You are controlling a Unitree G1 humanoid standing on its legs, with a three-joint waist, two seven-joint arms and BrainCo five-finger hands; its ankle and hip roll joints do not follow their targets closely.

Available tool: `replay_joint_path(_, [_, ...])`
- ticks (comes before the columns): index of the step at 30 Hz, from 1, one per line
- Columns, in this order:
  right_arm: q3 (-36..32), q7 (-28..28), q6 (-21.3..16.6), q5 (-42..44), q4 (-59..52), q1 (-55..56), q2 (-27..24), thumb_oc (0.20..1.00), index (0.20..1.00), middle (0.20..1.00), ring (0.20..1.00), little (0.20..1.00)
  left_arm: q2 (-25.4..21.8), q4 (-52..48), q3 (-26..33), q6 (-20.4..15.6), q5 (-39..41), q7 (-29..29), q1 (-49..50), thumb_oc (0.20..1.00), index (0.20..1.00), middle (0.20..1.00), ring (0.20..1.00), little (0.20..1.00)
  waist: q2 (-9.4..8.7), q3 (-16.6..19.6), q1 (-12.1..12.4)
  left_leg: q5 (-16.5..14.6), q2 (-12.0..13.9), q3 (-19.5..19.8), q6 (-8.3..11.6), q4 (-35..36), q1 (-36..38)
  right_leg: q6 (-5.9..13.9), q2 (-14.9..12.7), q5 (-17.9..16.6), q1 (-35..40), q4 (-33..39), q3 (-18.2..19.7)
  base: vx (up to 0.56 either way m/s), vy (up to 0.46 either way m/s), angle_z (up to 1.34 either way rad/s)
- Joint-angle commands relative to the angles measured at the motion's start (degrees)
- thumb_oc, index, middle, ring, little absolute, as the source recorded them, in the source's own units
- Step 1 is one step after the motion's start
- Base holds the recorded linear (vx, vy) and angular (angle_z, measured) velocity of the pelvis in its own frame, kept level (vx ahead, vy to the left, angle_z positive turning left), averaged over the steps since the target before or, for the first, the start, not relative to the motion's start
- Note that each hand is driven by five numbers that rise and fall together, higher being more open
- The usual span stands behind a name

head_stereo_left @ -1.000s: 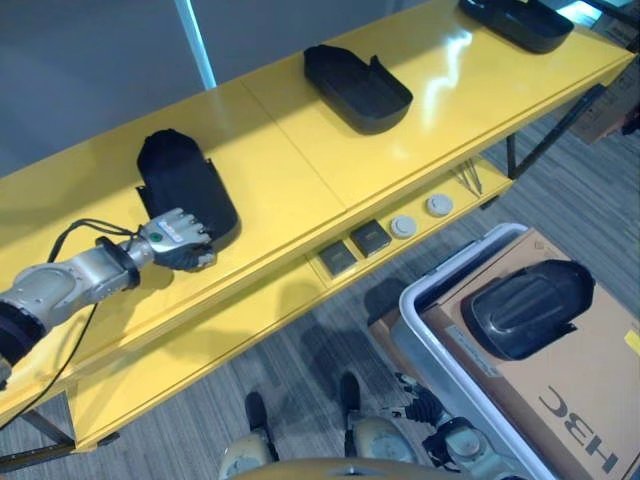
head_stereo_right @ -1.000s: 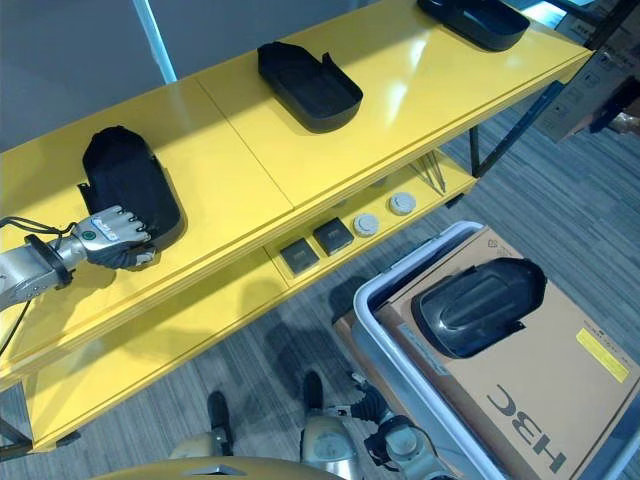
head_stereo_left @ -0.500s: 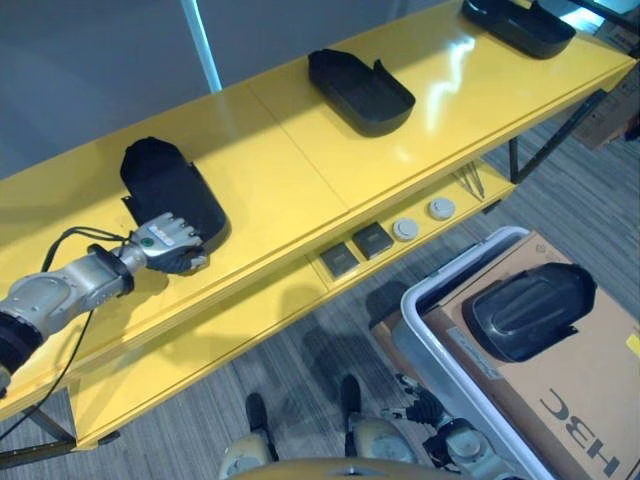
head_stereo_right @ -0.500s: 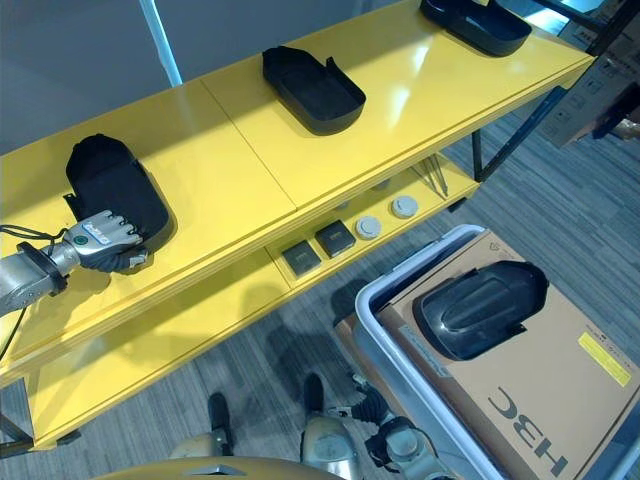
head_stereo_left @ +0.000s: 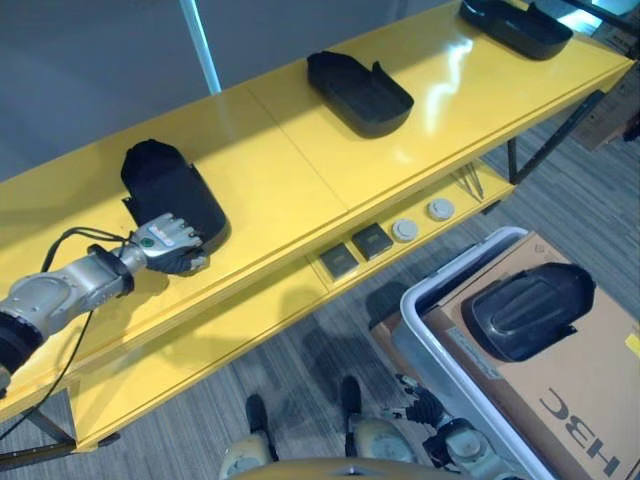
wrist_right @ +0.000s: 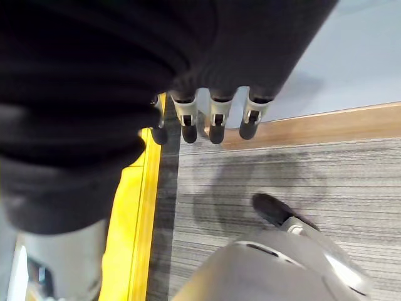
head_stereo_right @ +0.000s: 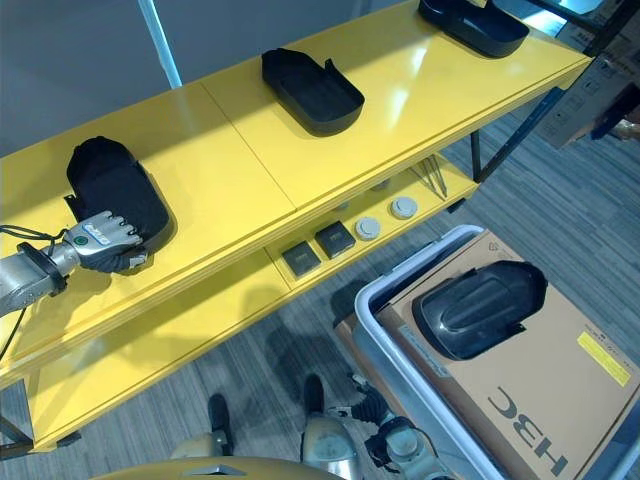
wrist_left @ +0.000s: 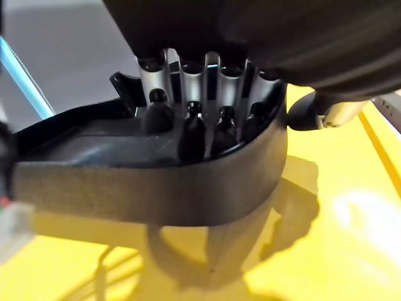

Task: Move parts from the plastic box to the shelf.

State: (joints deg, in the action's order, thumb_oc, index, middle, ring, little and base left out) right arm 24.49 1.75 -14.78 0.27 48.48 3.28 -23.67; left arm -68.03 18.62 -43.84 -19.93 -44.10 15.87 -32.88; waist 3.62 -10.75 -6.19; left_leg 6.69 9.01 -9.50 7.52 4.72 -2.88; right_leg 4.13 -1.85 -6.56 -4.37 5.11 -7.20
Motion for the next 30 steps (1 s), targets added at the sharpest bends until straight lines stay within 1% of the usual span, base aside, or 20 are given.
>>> replay_joint_path(1, [0.08, 0.48, -0.9, 2.19, -0.7, 0.16, 1.16, 1.0, 1.0, 1.0, 1.0, 1.0, -3.0, 0.77, 0.99, 0.83, -0.75, 1.47, -4.72, 1.0, 1.0, 1.0, 1.0, 1.0, -2.47, 0.66, -0.2, -5.17, 0.15, 0.9, 1.06, 0.28, 2.62, 5.36, -3.28, 7.39, 3.76, -0.11, -1.77, 0.0, 0.0, 0.0])
replay_joint_path(4, [-0.13, 0.4, -0.84, 2.07, -0.07, 0.26, 1.3, 1.0, 1.0, 1.0, 1.0, 1.0, -4.08, 0.55, 3.05, 1.0, -0.6, 2.39, -3.7, 1.0, 1.0, 1.0, 1.0, 1.0, -2.32, 0.92, -0.03, -5.26, 0.16, 0.85, 1.12, 0.28, 3.1, 5.39, -3.38, 7.47, 4.31, -0.11, -1.92, 0.0, 0.0, 0.0])
replay_joint_path(7, [-0.64, 0.41, -0.46, 2.11, 0.52, 0.55, 1.53, 1.0, 1.0, 1.0, 1.0, 1.0, -5.49, -1.8, 5.38, 0.82, 0.98, 1.87, -2.92, 1.0, 1.0, 1.0, 1.0, 1.0, -2.18, 1.27, 0.18, -5.28, 0.13, 0.93, 1.18, 0.28, 3.4, 5.31, -3.34, 7.59, 4.71, -0.11, -2.07, 0.0, 0.0, 0.0])
replay_joint_path(9, [-2.12, 0.8, 0.0, 3.41, 2.79, 0.93, 2.36, 1.0, 1.0, 1.0, 1.0, 1.0, -7.47, -4.36, 7.75, 0.75, 3.26, 1.81, -3.11, 1.0, 1.0, 1.0, 1.0, 1.0, -1.99, 1.71, 0.49, -5.39, 0.19, 1.02, 1.22, 0.28, 3.98, 5.24, -3.29, 7.77, 5.29, -0.11, -2.29, 0.0, 0.0, 0.0])
replay_joint_path(13, [-3.1, 0.75, 0.66, 3.82, 5.56, 1.1, 3.03, 1.0, 1.0, 1.0, 1.0, 1.0, -8.83, -6.61, 11.0, 0.84, 5.62, 2.04, -3.26, 1.0, 1.0, 1.0, 1.0, 1.0, -1.78, 2.18, 0.65, -5.42, 0.1, 1.11, 1.27, 0.28, 4.45, 5.14, -3.23, 7.92, 6.02, -0.11, -2.46, 0.0, -0.002, 0.02])
replay_joint_path(14, [-3.13, 0.77, 0.98, 3.32, 6.34, 1.2, 3.04, 1.0, 1.0, 1.0, 1.0, 1.0, -9.25, -7.4, 11.9, 0.63, 6.61, 2.15, -3.64, 1.0, 1.0, 1.0, 1.0, 1.0, -1.71, 2.48, 0.81, -5.4, 0.08, 1.27, 1.28, 0.28, 4.59, 5.1, -3.26, 7.99, 6.22, -0.11, -2.54, 0.0, 0.0, 0.0])
replay_joint_path(15, [-3.44, 1.34, 1.45, 1.49, 7.23, 1.52, 2.86, 1.0, 1.0, 1.0, 1.0, 1.0, -9.9, -9.47, 14.3, 0.33, 9.99, 1.36, -3.47, 1.0, 1.0, 1.0, 1.0, 1.0, -1.67, 2.89, 1.07, -5.4, 0.1, 1.54, 1.32, 0.28, 4.91, 5.06, -3.33, 8.11, 6.63, -0.11, -2.79, 0.0, 0.0, 0.0])
replay_joint_path(17, [-5.25, 2.16, 2.28, 1.76, 9.12, 1.55, 2.86, 1.0, 1.0, 1.0, 1.0, 1.0, -10.68, -12.37, 17.76, -0.25, 15.35, -1.18, -1.75, 1.0, 1.0, 1.0, 1.0, 1.0, -1.62, 3.34, 1.4, -5.37, 0.05, 1.79, 1.31, 0.28, 5.23, 5.02, -3.37, 8.19, 7.11, -0.11, -3.01, -0.01, -0.009, 0.07])
replay_joint_path(18, [-5.12, 2.17, 2.27, 1.76, 9.15, 1.45, 2.77, 1.0, 1.0, 1.0, 1.0, 1.0, -10.82, -12.82, 18.76, -0.13, 15.53, -1.49, -0.84, 1.0, 1.0, 1.0, 1.0, 1.0, -1.55, 3.28, 1.26, -5.39, 0.05, 1.76, 1.31, 0.28, 5.28, 5.02, -3.37, 8.19, 7.14, -0.11, -2.99, 0.0, -0.011, 0.16])
replay_joint_path(19, [-7.48, 2.59, 3.23, 3.01, 12.09, 1.21, 3.3, 1.0, 1.0, 1.0, 1.0, 1.0, -10.81, -15.05, 23.51, -0.55, 21.72, -2.94, 1.17, 1.0, 1.0, 1.0, 1.0, 1.0, -1.47, 3.89, 1.88, -5.4, -0.06, 2.0, 1.22, 0.28, 5.64, 4.93, -3.43, 8.26, 7.64, -0.11, -3.2, 0.0, -0.017, 0.14])
replay_joint_path(20, [-8.79, 2.78, 4.35, 3.24, 14.14, 0.66, 3.44, 1.0, 1.0, 1.0, 1.0, 1.0, -8.69, -17.59, 32.39, -0.39, 30.13, -3.09, 7.79, 1.0, 1.0, 1.0, 1.0, 1.0, -1.39, 4.34, 2.53, -5.54, -0.2, 2.18, 1.08, 0.28, 6.34, 4.82, -3.45, 8.4, 8.37, -0.11, -3.32, 0.0, -0.021, 0.08])
replay_joint_path(21, [-9.27, 2.7, 5.01, 2.96, 14.74, 0.49, 3.53, 1.0, 1.0, 1.0, 1.0, 1.0, -6.94, -19.15, 37.14, -0.13, 33.64, -3.06, 11.78, 1.0, 1.0, 1.0, 1.0, 1.0, -1.38, 4.6, 2.92, -5.58, -0.24, 2.32, 1.0, 0.28, 6.57, 4.75, -3.5, 8.5, 8.61, -0.11, -3.42, 0.0, 0.0, 0.0])
replay_joint_path(22, [-10.04, 2.69, 5.85, 2.6, 15.17, 0.4, 3.95, 1.0, 1.0, 1.0, 1.0, 1.0, 0.35, -22.15, 44.3, 1.06, 38.8, -1.82, 19.06, 1.0, 1.0, 1.0, 1.0, 1.0, -1.65, 4.67, 3.56, -5.97, -0.32, 2.59, 0.8, 0.28, 7.49, 4.48, -3.51, 8.92, 9.56, -0.11, -3.38, 0.01, -0.01, 0.06])
replay_joint_path(23, [-10.1, 3.06, 6.24, 2.27, 15.61, -0.02, 3.76, 1.0, 1.0, 1.0, 1.0, 1.0, 3.79, -24.05, 46.73, 1.25, 41.44, -3.36, 22.9, 0.2, 0.2, 0.2, 0.2, 0.2, -1.62, 4.74, 3.36, -5.86, -0.39, 2.8, 0.68, 0.28, 7.36, 4.28, -3.5, 8.87, 9.65, -0.11, -3.45, 0.01, -0.006, 0.07])
replay_joint_path(24, [-9.79, 2.54, 7.04, 1.03, 15.27, -0.43, 4.24, 1.0, 1.0, 1.0, 1.0, 1.0, 11.52, -28.6, 49.68, 1.39, 45.06, -5.33, 29.8, 0.2, 0.2, 0.2, 0.2, 0.2, -2.0, 4.53, 3.48, -6.17, -0.43, 2.79, 0.52, 0.28, 7.94, 3.95, -3.43, 9.17, 10.26, -0.11, -3.41, 0.0, 0.0, 0.11])
replay_joint_path(26, [-9.49, 2.64, 7.59, -0.29, 15.37, -0.69, 5.32, 1.0, 1.0, 1.0, 1.0, 1.0, 21.87, -30.93, 48.11, 2.18, 47.21, -5.95, 33.39, 0.2, 0.2, 0.2, 0.2, 0.2, -2.53, 4.29, 3.5, -6.68, -0.36, 2.9, 0.32, 0.28, 8.39, 3.59, -3.25, 9.6, 10.82, -0.11, -3.44, 0.01, 0.002, 0.09])
replay_joint_path(27, [-9.61, 2.7, 7.96, -0.72, 15.0, -1.31, 6.08, 1.0, 1.0, 1.0, 1.0, 1.0, 28.25, -33.01, 46.72, 2.41, 47.93, -7.19, 36.54, 0.2, 0.2, 0.2, 0.2, 0.2, -3.01, 4.14, 3.59, -6.55, -0.33, 3.0, 0.18, 0.28, 8.01, 3.36, -3.17, 9.5, 10.5, -0.11, -3.4, -0.01, -0.001, 0.19])
replay_joint_path(28, [-9.31, 2.78, 8.07, -1.1, 14.91, -1.37, 6.49, 1.0, 1.0, 1.0, 1.0, 1.0, 31.78, -33.49, 45.42, 2.87, 49.18, -7.46, 37.46, 0.2, 0.2, 0.2, 0.2, 0.2, -3.16, 4.05, 3.54, -6.55, -0.29, 3.07, 0.12, 0.28, 7.88, 3.26, -3.14, 9.47, 10.43, -0.11, -3.45, -0.02, -0.001, 0.2])
replay_joint_path(29, [-9.32, 2.79, 8.07, -1.12, 14.9, -1.32, 6.36, 1.0, 1.0, 1.0, 1.0, 1.0, 31.94, -33.58, 45.42, 2.93, 49.17, -7.5, 37.53, 0.2, 0.2, 0.2, 0.2, 0.2, -3.02, 4.1, 3.53, -6.56, -0.28, 3.08, 0.12, 0.28, 7.87, 3.26, -3.12, 9.47, 10.43, -0.11, -3.47, -0.01, -0.005, 0.14])
replay_joint_path(30, [-8.75, 2.9, 8.24, -1.48, 14.25, -1.47, 6.96, 1.0, 1.0, 1.0, 1.0, 1.0, 36.04, -33.22, 43.16, 3.4, 51.85, -8.09, 38.91, 0.2, 0.2, 0.2, 0.2, 0.2, -3.39, 3.91, 3.51, -6.6, -0.28, 3.29, -0.05, 0.28, 7.62, 3.14, -3.05, 9.37, 10.27, -0.11, -3.44, 0.0, 0.0, 0.0])
